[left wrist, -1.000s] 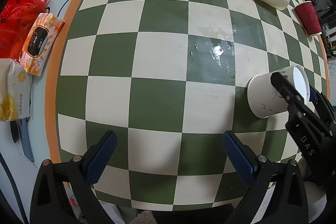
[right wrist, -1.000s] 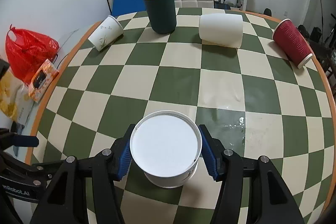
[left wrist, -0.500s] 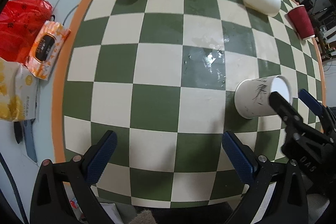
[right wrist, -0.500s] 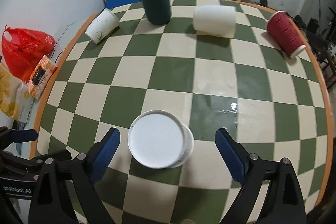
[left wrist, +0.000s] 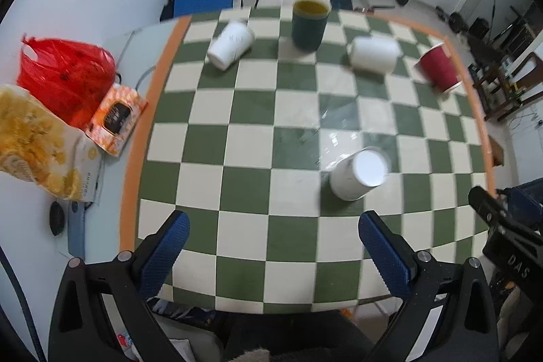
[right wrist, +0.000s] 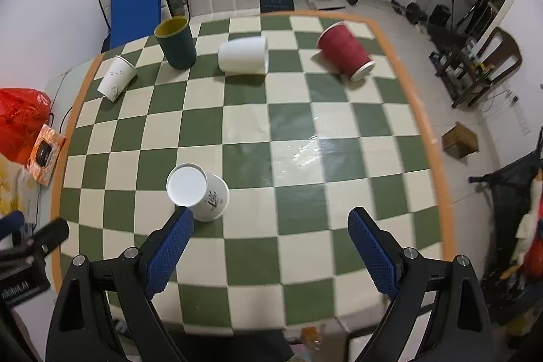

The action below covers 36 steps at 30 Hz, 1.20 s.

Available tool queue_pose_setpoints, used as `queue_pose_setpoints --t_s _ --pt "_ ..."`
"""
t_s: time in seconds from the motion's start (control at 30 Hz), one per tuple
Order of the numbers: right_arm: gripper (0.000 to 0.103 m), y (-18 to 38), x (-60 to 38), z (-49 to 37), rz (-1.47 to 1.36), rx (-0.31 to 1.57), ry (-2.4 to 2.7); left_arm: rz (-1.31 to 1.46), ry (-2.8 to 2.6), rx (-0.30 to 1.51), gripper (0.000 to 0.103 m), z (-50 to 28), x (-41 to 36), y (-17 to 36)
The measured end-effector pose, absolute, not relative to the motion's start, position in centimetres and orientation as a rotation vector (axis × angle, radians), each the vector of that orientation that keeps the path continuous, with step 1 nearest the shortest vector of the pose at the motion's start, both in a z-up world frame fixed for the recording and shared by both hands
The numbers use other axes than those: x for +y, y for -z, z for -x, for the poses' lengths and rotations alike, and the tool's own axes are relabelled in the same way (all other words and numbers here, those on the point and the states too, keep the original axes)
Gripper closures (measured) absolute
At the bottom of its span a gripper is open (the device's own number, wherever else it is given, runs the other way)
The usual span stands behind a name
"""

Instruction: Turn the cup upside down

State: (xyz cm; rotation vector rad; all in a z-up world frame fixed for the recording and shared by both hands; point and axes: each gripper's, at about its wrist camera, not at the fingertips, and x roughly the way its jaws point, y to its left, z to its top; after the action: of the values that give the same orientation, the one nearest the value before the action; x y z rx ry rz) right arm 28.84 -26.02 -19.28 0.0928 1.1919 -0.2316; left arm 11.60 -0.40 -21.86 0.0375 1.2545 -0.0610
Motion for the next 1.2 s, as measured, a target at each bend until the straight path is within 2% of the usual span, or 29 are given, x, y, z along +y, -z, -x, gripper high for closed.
queue_pose_setpoints --t_s 0.27,0.6,0.83,1.2 --pt "0.009 8.6 -25.6 -23.6 -0.049 1.105 0.203 -0.025 0.085 1.131 0.001 -7.9 -1.4 12.3" --pt "0.008 -1.2 -25.4 -18.2 -0.039 1.01 0.19 -0.018 0.084 1.078 0.001 -3.8 -2.1 6.0" --pt "0.008 -4.3 -26.0 -16.4 -0.041 1.004 0.206 -0.009 0.086 1.069 0.001 -1.8 -2.3 4.2" --pt "0.007 -5.6 -26.3 -15.7 -0.05 1.003 0.158 -0.002 0.069 1.014 0.001 -0.9 -2.5 2.1"
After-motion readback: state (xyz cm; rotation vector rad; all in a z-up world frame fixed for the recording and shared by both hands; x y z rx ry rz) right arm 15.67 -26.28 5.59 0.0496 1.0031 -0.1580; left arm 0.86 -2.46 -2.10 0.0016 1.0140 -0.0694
